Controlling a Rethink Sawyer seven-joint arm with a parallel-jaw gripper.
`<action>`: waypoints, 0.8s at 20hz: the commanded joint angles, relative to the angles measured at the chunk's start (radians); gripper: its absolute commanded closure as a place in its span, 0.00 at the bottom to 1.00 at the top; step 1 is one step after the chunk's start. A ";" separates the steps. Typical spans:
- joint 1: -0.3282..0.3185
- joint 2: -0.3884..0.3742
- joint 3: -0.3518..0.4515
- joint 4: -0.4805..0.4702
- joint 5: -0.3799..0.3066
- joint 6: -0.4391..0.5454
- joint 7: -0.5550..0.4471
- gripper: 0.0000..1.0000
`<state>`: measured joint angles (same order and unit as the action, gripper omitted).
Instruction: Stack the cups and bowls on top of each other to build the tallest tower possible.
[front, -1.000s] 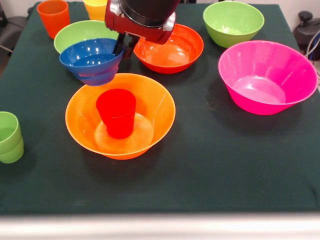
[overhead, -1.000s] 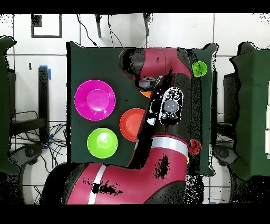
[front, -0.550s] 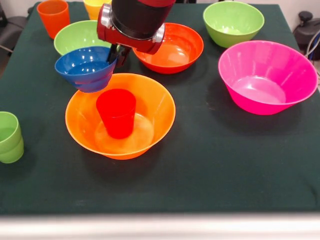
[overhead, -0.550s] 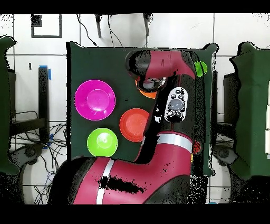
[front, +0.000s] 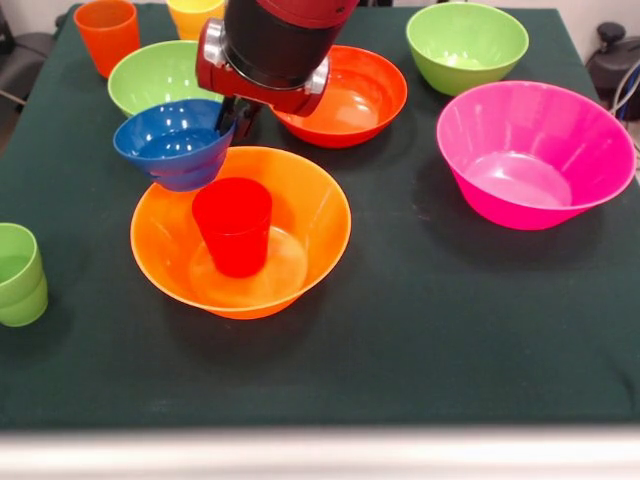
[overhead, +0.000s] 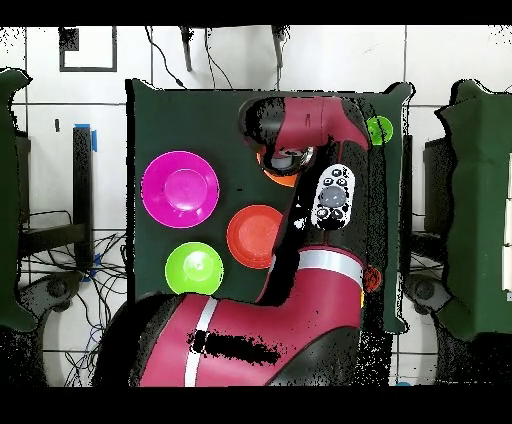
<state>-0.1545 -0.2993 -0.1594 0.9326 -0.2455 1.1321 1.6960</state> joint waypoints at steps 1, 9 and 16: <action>-0.018 0.069 0.127 -0.029 -0.016 -0.011 -0.100 1.00; -0.002 0.075 0.127 -0.043 -0.009 0.004 -0.084 1.00; 0.012 0.065 0.124 -0.039 0.000 0.024 -0.069 1.00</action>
<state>-0.1542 -0.2650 -0.1553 0.9145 -0.2453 1.1323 1.6960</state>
